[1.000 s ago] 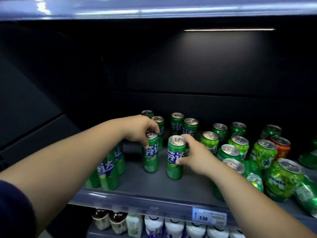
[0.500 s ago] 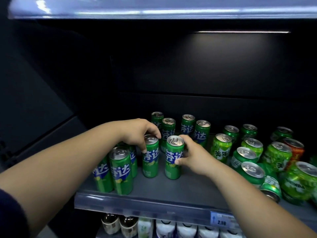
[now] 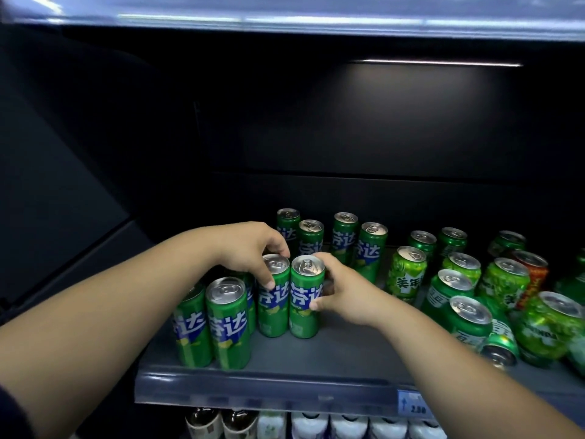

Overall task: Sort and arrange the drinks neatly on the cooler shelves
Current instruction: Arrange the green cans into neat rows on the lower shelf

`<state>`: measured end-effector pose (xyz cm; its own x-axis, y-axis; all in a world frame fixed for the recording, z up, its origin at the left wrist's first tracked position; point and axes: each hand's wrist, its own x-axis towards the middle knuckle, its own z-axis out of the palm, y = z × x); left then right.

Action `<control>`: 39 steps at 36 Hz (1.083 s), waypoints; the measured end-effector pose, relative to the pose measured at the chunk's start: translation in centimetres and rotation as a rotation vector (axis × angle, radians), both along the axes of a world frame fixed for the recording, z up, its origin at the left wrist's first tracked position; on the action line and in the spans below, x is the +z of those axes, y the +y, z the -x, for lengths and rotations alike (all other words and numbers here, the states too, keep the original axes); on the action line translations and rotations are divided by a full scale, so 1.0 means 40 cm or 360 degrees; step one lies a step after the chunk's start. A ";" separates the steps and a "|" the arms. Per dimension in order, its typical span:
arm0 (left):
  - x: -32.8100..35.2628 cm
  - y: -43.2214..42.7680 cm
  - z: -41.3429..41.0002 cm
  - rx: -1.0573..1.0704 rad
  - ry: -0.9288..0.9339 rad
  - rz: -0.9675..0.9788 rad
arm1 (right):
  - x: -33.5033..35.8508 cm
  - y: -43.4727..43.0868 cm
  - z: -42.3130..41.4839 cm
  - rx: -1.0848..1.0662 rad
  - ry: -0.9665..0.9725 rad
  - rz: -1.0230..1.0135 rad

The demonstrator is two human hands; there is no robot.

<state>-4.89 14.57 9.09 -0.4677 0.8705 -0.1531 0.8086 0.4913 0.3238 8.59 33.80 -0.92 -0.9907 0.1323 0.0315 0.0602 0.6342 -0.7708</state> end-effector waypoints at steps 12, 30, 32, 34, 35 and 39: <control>0.000 -0.006 0.014 -0.0035 -0.0071 0.0003 | 0.002 -0.007 0.003 -0.0004 -0.0008 -0.0021; 0.022 0.091 0.148 0.0326 0.0355 0.0062 | 0.094 0.076 0.099 -0.0304 -0.0017 -0.0231; 0.014 0.114 0.177 0.0314 0.0367 0.0034 | 0.085 0.081 0.120 -0.0395 -0.0007 -0.0219; 0.006 0.139 0.205 0.0296 0.0351 -0.0002 | 0.078 0.085 0.141 -0.0460 0.0007 -0.0169; 0.002 0.152 0.218 0.0290 0.0341 -0.0020 | 0.076 0.087 0.150 -0.0486 0.0017 -0.0150; -0.021 0.199 0.258 0.0294 0.0286 -0.0025 | 0.070 0.099 0.177 -0.0535 0.0016 -0.0067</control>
<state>-15.20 22.52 8.26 -0.6374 0.7694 -0.0406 0.7508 0.6321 0.1918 1.50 37.75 1.89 -0.8914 0.4501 0.0535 0.2638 0.6112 -0.7462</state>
